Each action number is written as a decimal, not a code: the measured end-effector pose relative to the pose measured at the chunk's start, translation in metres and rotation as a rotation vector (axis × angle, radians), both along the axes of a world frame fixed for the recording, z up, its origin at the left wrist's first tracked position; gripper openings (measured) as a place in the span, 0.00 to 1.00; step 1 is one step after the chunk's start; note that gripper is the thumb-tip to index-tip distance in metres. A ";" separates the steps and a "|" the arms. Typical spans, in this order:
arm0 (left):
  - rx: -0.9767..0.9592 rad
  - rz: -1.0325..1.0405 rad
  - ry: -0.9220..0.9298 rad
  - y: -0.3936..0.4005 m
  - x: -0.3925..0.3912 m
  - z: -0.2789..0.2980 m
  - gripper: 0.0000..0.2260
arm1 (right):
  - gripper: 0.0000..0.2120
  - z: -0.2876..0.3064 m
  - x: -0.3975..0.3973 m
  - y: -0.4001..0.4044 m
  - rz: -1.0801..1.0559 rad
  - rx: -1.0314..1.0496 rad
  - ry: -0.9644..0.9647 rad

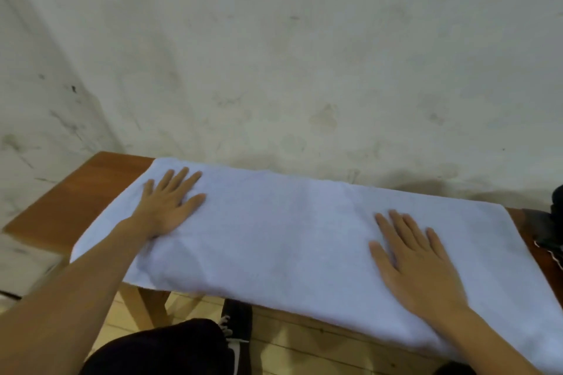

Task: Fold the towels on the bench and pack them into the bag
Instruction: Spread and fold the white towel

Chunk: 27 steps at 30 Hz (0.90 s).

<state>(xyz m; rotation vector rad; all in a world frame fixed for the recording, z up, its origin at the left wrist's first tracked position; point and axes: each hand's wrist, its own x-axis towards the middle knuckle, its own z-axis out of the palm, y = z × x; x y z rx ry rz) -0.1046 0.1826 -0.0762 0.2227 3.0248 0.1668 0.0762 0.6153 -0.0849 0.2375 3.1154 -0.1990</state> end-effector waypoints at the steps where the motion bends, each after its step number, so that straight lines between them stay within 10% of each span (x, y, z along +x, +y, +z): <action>1: 0.000 0.004 -0.007 -0.004 0.001 0.002 0.42 | 0.41 0.001 0.001 -0.002 0.001 0.017 -0.014; 9: -0.014 0.503 -0.050 0.030 0.031 0.006 0.36 | 0.42 0.003 0.003 -0.003 0.023 0.023 -0.048; 27: -0.006 0.223 0.030 0.047 0.065 -0.006 0.33 | 0.43 0.001 0.008 -0.010 0.038 0.033 -0.075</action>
